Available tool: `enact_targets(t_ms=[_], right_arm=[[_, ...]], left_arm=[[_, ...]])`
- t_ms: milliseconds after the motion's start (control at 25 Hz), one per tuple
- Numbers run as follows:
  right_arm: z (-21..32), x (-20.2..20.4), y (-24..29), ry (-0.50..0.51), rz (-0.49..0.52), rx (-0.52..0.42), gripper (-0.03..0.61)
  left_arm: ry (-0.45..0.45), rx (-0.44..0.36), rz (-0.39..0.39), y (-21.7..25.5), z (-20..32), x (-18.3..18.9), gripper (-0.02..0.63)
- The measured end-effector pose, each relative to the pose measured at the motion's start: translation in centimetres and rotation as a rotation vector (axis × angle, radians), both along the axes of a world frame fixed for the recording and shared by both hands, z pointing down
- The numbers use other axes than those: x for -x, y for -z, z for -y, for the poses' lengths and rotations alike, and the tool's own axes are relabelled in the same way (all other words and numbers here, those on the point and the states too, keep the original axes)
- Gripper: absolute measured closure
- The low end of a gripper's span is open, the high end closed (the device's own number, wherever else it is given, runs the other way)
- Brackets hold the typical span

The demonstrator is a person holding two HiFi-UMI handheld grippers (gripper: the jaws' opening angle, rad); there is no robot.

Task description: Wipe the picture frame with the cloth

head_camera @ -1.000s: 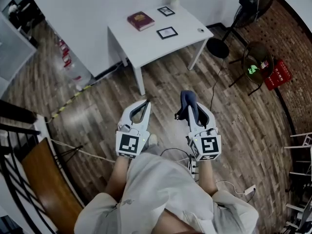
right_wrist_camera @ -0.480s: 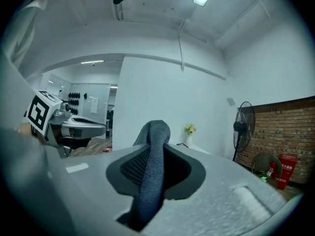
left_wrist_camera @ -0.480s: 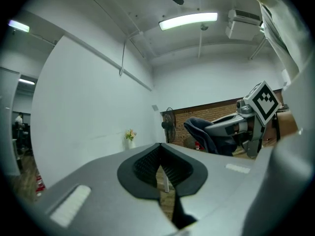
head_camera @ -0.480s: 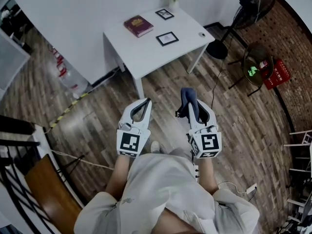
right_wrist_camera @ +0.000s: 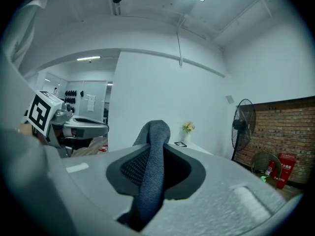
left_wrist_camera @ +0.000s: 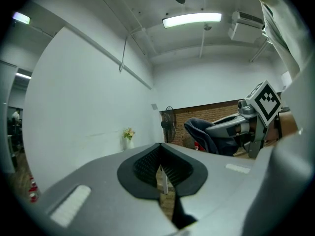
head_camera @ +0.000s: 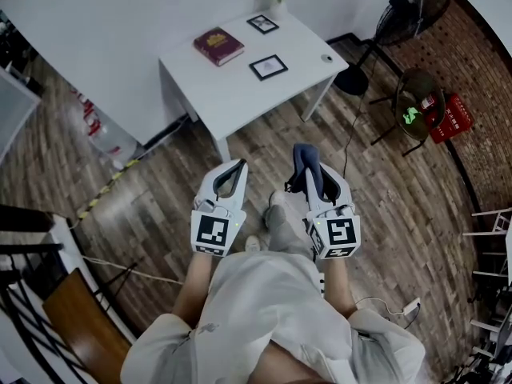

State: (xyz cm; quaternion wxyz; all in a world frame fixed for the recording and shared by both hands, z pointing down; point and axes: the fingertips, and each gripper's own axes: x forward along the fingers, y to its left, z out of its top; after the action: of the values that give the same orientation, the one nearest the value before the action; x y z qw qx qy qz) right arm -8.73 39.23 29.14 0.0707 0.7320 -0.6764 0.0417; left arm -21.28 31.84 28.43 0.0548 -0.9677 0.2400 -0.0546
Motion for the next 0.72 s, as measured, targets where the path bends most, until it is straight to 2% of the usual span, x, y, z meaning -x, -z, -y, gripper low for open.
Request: enact_targets(t_ms=[320, 720], right_arm=[[4.6, -3.1, -0.2, 0.004, 0.007, 0.004, 0.515], [12.1, -9.0, 0.1, 0.052, 0.024, 0.002, 0.515]], left_arm=[[0.022, -0.003, -0.006, 0.0, 4.8, -3.0, 0.594], [0.067, -0.005, 0.011, 0.6, 11.7, -8.7, 0.594]])
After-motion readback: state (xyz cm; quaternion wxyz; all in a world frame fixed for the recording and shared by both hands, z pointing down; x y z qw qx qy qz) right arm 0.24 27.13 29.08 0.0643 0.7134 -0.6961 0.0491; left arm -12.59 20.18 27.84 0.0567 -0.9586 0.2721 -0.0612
